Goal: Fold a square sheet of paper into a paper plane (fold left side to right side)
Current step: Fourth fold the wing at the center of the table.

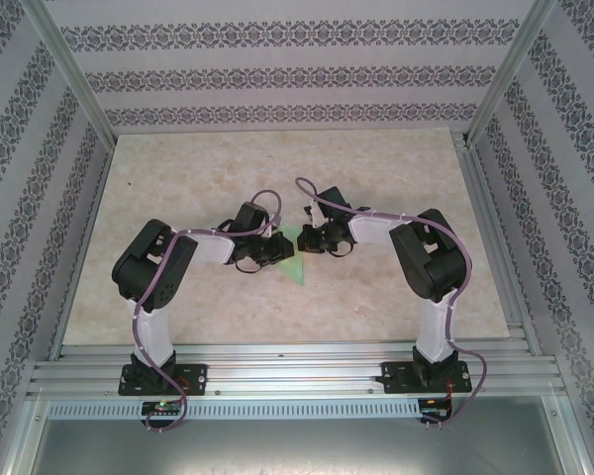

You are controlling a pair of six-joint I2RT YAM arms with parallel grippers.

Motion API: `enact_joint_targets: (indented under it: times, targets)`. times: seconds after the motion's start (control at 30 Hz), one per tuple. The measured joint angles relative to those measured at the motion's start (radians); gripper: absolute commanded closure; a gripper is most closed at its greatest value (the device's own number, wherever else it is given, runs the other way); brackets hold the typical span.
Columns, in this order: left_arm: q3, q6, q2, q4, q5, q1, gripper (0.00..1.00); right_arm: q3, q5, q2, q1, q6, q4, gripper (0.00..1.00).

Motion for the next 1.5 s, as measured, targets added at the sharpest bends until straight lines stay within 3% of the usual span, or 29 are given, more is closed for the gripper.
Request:
enact_joint_targets:
  times: [0.2,0.43,0.53,0.8,0.97,1.5]
  targets:
    - [0.0,0.001,-0.001,-0.003,-0.01,-0.002,0.86,0.0,0.002,0.0,0.0,0.0,0.0,0.96]
    - [0.0,0.005,-0.002,-0.004,-0.022,-0.003,0.87,-0.001,0.03,-0.04,0.0,-0.007,-0.031,0.72]
    - [0.0,0.005,-0.002,-0.004,-0.023,-0.003,0.87,-0.014,0.06,-0.126,-0.007,-0.011,-0.062,0.68]
    - [-0.006,0.005,-0.003,0.002,-0.026,-0.003,0.88,-0.188,0.046,-0.324,0.031,0.032,-0.002,0.79]
    - [-0.008,0.005,-0.006,0.005,-0.031,-0.003,0.88,-0.33,0.005,-0.324,0.095,0.112,0.069,0.81]
    - [-0.009,0.005,-0.006,0.004,-0.034,-0.003,0.89,-0.337,-0.02,-0.226,0.126,0.164,0.166,0.84]
